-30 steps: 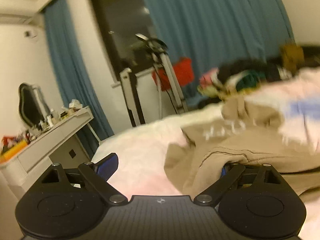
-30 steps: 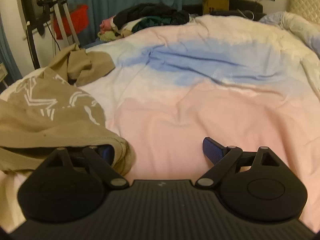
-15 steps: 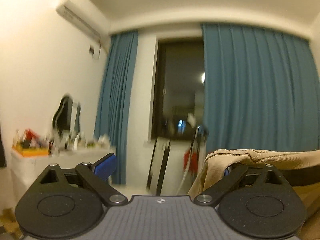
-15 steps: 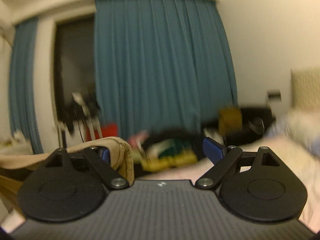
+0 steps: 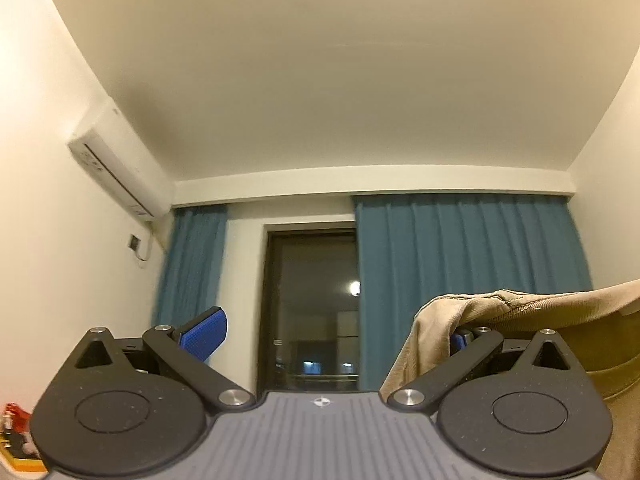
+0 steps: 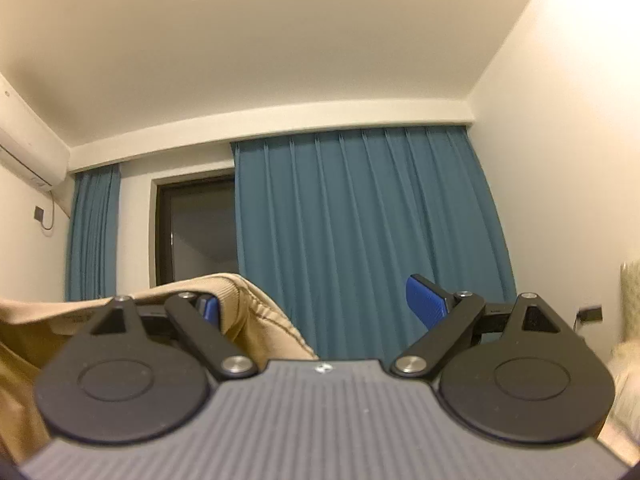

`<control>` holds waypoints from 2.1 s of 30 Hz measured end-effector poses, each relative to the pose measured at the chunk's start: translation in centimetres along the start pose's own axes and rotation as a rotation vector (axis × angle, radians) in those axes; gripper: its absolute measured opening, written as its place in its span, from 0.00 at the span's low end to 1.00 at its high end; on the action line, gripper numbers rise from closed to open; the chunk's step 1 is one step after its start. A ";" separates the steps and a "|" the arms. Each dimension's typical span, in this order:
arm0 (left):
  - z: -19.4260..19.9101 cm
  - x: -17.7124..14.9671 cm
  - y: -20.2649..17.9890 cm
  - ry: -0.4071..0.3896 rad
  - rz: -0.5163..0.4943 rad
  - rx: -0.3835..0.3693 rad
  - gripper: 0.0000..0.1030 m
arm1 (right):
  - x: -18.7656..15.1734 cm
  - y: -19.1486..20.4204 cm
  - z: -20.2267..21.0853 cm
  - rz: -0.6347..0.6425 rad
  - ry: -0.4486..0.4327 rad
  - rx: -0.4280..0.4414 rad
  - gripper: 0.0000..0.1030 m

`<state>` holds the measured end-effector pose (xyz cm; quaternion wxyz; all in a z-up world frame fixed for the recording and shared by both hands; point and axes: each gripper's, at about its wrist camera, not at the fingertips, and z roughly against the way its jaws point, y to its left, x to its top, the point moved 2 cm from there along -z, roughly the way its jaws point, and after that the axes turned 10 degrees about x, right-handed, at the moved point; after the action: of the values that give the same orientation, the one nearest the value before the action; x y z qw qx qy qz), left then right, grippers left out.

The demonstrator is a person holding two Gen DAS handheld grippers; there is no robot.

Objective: Fold clothes

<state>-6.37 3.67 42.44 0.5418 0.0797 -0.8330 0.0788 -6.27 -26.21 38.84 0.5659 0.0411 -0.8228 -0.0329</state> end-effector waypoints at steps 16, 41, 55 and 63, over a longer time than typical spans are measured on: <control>-18.1 -27.0 -10.6 0.410 -0.082 0.027 1.00 | -21.0 -6.6 -17.2 -0.043 0.405 -0.048 0.88; -34.0 -80.1 -24.9 1.300 -0.357 -0.434 1.00 | -71.5 -12.7 -39.2 0.013 1.295 0.105 0.87; -20.1 -65.8 -15.6 0.960 -0.146 -0.409 1.00 | -60.4 -8.0 -28.0 -0.084 0.866 0.034 0.87; -6.8 -55.1 -3.7 1.033 0.111 -0.334 0.99 | -50.2 -2.9 -12.7 -0.187 0.753 0.048 0.87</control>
<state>22.52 4.17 -5.14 0.8809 -0.1007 -0.4624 0.0027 23.58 -23.90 -3.48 0.8219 0.1384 -0.5505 -0.0475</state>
